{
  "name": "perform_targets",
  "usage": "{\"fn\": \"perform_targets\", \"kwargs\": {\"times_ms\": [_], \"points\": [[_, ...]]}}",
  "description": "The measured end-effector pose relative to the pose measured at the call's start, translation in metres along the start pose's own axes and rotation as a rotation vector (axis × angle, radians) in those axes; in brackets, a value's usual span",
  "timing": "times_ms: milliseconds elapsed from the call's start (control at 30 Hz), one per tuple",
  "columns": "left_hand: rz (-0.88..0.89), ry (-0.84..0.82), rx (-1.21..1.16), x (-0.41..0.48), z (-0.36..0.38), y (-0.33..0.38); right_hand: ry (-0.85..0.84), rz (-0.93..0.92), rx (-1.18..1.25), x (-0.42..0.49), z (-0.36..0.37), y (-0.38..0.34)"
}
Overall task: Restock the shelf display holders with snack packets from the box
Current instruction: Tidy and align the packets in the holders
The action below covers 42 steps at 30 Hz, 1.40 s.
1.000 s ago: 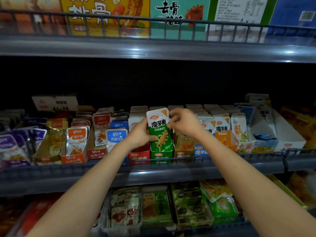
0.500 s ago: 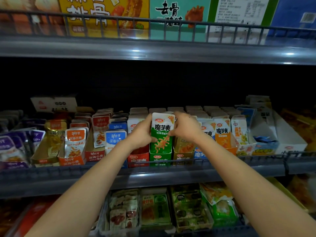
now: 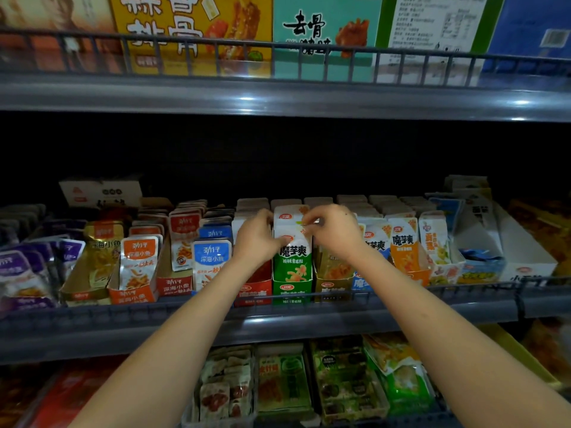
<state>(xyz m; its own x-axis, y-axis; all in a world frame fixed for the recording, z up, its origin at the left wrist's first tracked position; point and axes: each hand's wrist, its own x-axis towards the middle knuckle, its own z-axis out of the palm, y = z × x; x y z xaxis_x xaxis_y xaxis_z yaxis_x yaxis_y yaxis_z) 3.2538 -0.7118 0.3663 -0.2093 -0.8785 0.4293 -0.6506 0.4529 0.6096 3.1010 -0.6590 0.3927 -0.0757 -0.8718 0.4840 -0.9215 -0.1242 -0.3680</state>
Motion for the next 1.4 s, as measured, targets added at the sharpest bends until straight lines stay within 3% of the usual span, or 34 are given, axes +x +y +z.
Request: {"fn": "perform_targets", "kwargs": {"times_ms": [67,167,267,367,467,733,1000,1133,1400], "points": [[0.114,0.018,0.100,0.003,-0.005,0.003,0.024,0.023,0.129,-0.003,-0.002,0.002],[0.279,-0.135,0.274,0.007,-0.011,0.010,0.034,0.061,0.399,-0.006,-0.009,0.003],[0.242,-0.293,0.357,0.012,-0.011,0.009,0.013,0.099,0.525,-0.008,-0.012,0.006],[0.273,-0.347,0.442,0.011,-0.013,0.008,-0.023,0.108,0.551,-0.009,-0.011,0.010],[0.290,-0.322,0.435,0.008,-0.017,0.006,-0.046,0.112,0.585,-0.013,-0.012,0.008],[0.145,-0.080,-0.084,-0.039,-0.028,0.002,-0.029,0.074,0.597,-0.058,-0.039,-0.001],[0.184,0.043,-0.097,-0.149,-0.017,-0.020,-0.168,0.224,0.560,-0.178,-0.025,0.034],[0.097,-0.145,-0.085,-0.216,0.021,-0.040,-0.277,0.355,0.480,-0.262,0.014,0.072],[-0.105,-0.609,-0.010,-0.345,0.122,-0.098,-0.740,0.674,0.256,-0.418,0.128,0.143]]}}
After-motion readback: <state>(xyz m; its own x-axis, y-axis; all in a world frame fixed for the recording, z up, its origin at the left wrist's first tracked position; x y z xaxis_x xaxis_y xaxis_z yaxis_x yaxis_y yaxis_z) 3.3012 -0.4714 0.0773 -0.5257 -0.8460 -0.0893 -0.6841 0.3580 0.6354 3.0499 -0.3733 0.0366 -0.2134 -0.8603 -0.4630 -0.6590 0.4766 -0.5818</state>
